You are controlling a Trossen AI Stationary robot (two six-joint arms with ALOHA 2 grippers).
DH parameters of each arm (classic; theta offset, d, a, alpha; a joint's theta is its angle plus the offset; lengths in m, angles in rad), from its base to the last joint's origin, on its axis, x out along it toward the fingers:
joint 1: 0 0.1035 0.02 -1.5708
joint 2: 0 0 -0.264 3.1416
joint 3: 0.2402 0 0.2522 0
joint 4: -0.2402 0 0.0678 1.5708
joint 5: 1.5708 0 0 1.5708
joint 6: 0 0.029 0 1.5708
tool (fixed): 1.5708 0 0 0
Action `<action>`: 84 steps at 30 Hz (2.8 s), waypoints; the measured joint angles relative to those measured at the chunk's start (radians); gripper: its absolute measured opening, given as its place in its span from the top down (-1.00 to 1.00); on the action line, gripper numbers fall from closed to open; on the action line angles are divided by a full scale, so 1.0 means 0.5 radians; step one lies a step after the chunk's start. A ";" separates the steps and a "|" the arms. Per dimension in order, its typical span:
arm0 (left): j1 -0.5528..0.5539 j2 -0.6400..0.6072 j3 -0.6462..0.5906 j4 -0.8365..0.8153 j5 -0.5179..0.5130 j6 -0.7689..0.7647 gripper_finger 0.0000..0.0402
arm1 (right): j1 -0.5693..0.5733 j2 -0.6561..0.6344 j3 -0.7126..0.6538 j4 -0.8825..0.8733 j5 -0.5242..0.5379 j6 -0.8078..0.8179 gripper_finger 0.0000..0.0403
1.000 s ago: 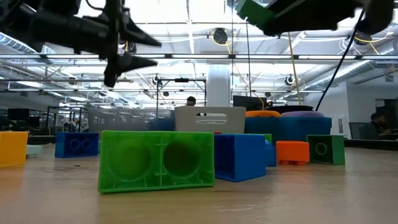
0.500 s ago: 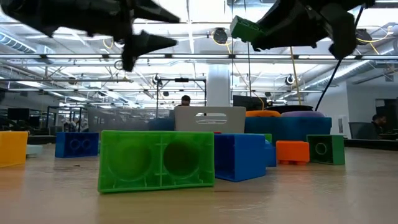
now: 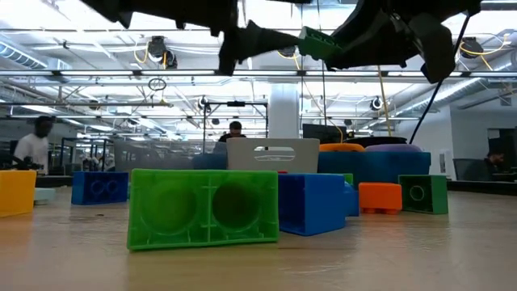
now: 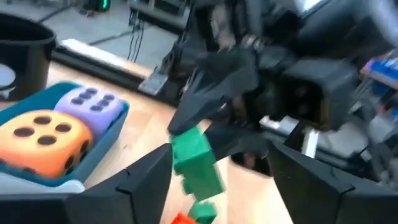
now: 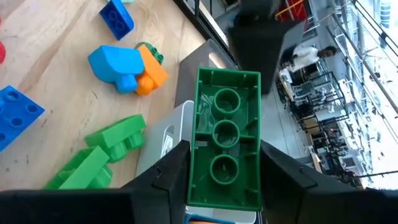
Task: Pick & Place Toys
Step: Put the green game piece into the black bin
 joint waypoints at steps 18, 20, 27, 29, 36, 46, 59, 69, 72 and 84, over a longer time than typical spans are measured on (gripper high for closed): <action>0.066 0.061 0.119 -0.195 -0.022 -0.107 -0.37 | -0.046 0.000 -0.002 0.238 -0.007 0.003 0.31; 0.072 0.061 0.119 -0.196 -0.028 -0.107 -0.28 | -0.050 0.014 -0.002 0.239 -0.005 0.008 0.31; 0.094 0.061 0.119 -0.183 -0.015 -0.178 0.16 | -0.065 0.021 -0.002 0.230 -0.004 0.006 0.30; 0.097 0.060 0.119 -0.192 -0.022 -0.192 0.31 | -0.065 0.021 -0.002 0.228 0.003 0.004 0.30; 0.098 0.060 0.119 -0.196 -0.012 -0.177 0.50 | -0.063 0.021 -0.002 0.220 0.002 0.079 0.24; 0.071 -0.177 0.069 -0.537 -0.350 -0.023 0.50 | 0.078 -0.191 -0.002 0.008 0.197 0.594 -0.24; 0.098 -0.657 -0.600 -0.612 -1.089 -0.371 0.50 | 0.179 -0.419 -0.045 -0.135 0.200 0.894 -0.36; 0.250 -0.712 -0.953 -0.628 -1.190 -0.784 0.50 | 0.053 -0.419 -0.121 -0.127 0.148 0.902 -0.31; 0.281 -0.713 -0.999 -0.636 -1.191 -0.839 0.50 | 0.028 -0.419 -0.127 -0.121 0.039 0.902 -0.30; 0.318 -0.713 -1.009 -0.871 -1.173 -1.021 0.33 | 0.016 -0.419 -0.127 -0.118 -0.009 0.916 -0.30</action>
